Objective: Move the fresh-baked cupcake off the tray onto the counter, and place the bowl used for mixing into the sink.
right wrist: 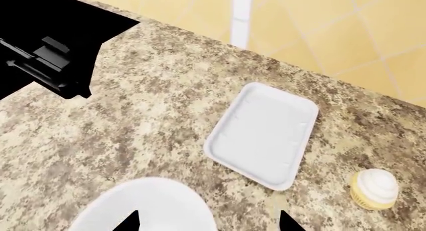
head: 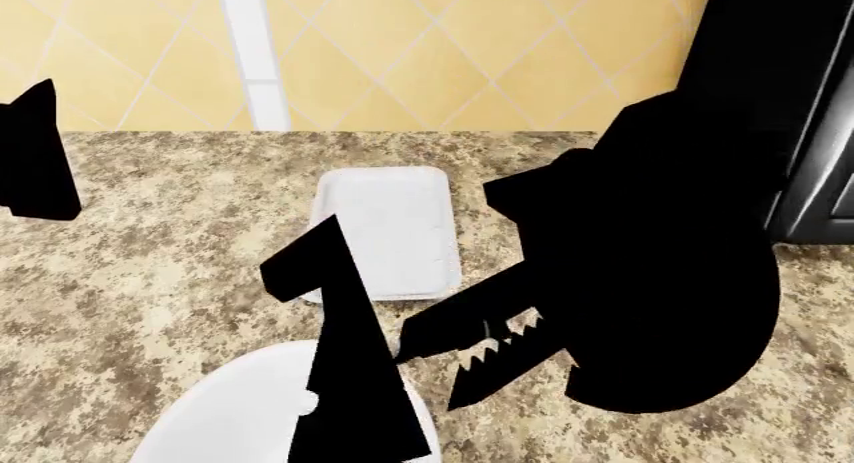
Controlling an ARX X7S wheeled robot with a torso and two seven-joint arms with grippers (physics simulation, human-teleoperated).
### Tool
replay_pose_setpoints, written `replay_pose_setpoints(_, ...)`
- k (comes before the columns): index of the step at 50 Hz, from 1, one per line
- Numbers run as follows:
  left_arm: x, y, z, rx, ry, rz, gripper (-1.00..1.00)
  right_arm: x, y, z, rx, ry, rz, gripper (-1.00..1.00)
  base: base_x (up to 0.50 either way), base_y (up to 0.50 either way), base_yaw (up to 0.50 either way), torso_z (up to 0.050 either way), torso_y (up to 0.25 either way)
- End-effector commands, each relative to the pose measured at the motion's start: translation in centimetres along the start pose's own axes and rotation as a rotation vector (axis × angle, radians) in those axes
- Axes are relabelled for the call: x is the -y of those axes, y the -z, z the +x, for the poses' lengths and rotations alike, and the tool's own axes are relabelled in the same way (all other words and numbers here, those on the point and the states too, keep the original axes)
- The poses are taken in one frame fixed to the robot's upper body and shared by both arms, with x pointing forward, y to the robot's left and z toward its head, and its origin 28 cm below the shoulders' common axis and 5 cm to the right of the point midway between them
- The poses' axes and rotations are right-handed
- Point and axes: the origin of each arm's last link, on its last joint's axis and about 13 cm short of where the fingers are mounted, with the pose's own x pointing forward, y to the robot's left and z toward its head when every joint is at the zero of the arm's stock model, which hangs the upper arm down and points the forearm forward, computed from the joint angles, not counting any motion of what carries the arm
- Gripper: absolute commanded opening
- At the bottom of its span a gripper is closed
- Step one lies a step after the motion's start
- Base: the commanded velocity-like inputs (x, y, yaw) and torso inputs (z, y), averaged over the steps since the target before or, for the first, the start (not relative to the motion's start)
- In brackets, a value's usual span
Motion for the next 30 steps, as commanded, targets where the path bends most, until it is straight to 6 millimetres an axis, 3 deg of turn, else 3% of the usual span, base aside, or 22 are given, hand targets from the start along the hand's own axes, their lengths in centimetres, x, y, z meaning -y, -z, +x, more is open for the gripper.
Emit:
replay_pose_setpoints(1, -0.3, -1.0, 0.2, -0.003, 0.0, -0.002, 1.0, 0.2, 0.7, 1.2, -0.049, 0.003, -0.007, 1.0, 0.0, 0.0, 0.0, 0.0, 0.0)
replay_pose_setpoints(30, -0.2, -0.7, 0.4, -0.005, 0.005, -0.003, 1.0, 1.1, 1.9, 3.0, -0.113, 0.02, -0.006, 1.0, 0.0, 0.0, 0.0, 0.0, 0.0)
